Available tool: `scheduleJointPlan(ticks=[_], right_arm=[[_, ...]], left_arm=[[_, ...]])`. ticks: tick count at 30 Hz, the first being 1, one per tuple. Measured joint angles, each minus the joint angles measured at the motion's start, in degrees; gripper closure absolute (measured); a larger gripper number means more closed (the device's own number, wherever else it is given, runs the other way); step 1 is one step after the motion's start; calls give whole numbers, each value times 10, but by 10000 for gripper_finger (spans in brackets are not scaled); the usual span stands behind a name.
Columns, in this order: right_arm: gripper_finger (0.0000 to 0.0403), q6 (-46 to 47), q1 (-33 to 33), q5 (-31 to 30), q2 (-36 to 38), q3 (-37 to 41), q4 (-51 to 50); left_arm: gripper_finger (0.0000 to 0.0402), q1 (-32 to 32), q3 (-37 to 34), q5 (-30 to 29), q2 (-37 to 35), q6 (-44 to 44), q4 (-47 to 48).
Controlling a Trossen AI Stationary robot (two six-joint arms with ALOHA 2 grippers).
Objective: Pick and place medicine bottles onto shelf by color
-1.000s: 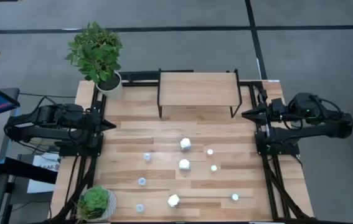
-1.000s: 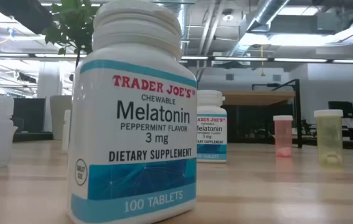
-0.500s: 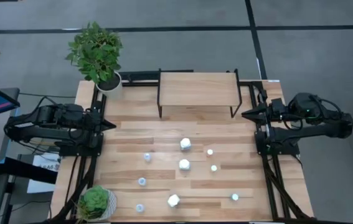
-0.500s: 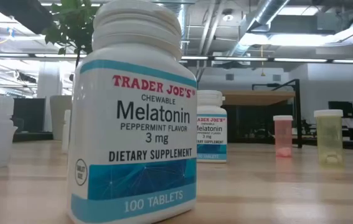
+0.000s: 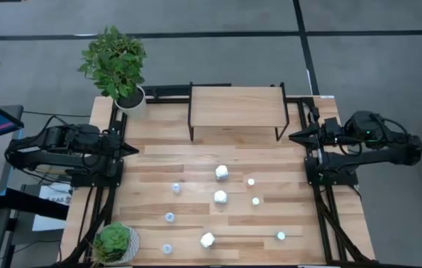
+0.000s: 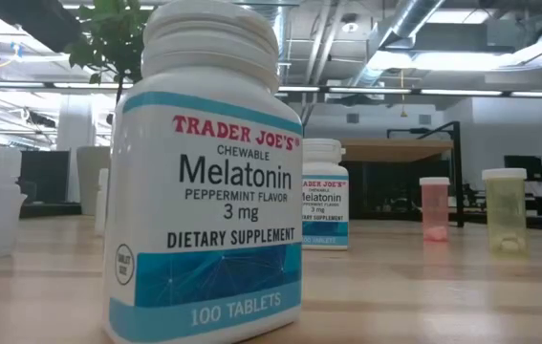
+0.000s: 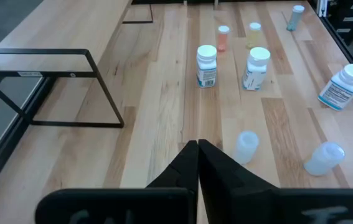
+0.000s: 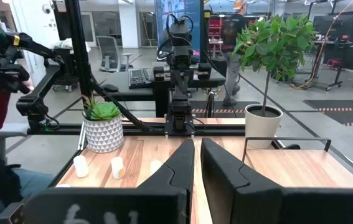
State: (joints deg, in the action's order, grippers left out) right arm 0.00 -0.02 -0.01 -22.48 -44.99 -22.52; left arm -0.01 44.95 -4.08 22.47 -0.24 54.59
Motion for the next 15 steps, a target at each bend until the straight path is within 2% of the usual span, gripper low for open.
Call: scheduleJointPlan(ticks=[8, 15], right_arm=[[347, 0, 0, 0, 0, 0, 0], [347, 0, 0, 0, 0, 0, 0]], left_arm=[[401, 0, 0, 0, 0, -1, -2], [401, 0, -1, 1, 0, -9, -55]])
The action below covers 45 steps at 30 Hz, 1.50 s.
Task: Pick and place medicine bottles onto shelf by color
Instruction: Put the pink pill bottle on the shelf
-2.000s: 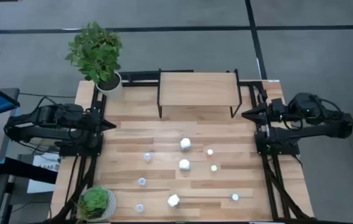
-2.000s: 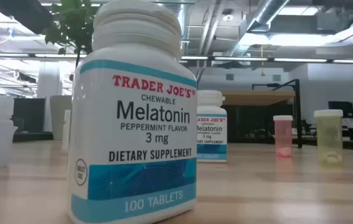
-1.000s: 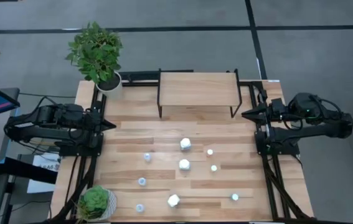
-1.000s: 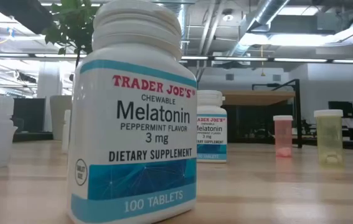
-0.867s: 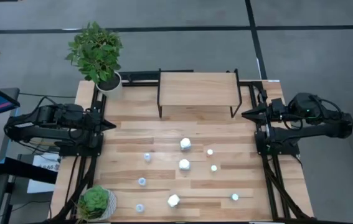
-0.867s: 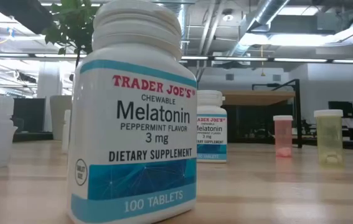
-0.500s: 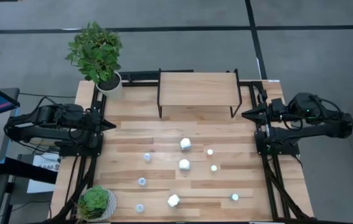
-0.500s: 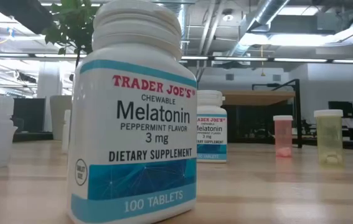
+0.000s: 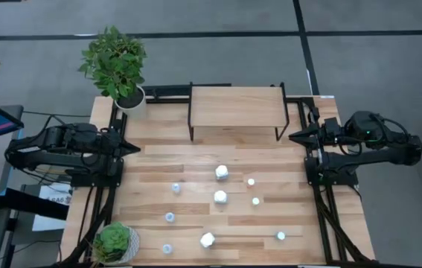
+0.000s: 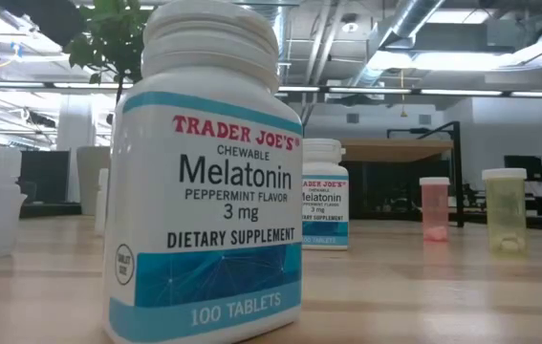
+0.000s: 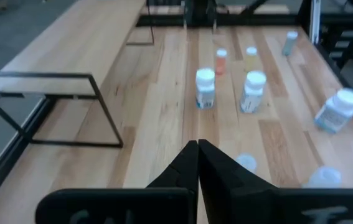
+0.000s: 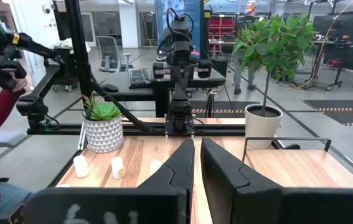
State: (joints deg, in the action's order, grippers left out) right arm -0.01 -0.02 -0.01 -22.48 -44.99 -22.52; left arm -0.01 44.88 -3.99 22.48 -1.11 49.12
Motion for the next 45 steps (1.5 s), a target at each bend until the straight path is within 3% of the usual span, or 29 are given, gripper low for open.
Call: scheduleJointPlan(ticks=[10, 28, 35, 39, 45], right_arm=[[347, 0, 0, 0, 0, 0, 0], [347, 0, 0, 0, 0, 0, 0], [347, 0, 0, 0, 0, 0, 5], [347, -3, 0, 0, 0, 0, 21], [347, -6, -1, 0, 0, 0, 26]], left_arm=[[401, 0, -1, 0, 0, -7, -82], [401, 0, -1, -29, 4, 13, -100], [401, 0, -1, -98, 4, 13, -102], [401, 0, -1, -103, 4, 29, -107], [361, 0, -1, -73, 12, 10, -133]])
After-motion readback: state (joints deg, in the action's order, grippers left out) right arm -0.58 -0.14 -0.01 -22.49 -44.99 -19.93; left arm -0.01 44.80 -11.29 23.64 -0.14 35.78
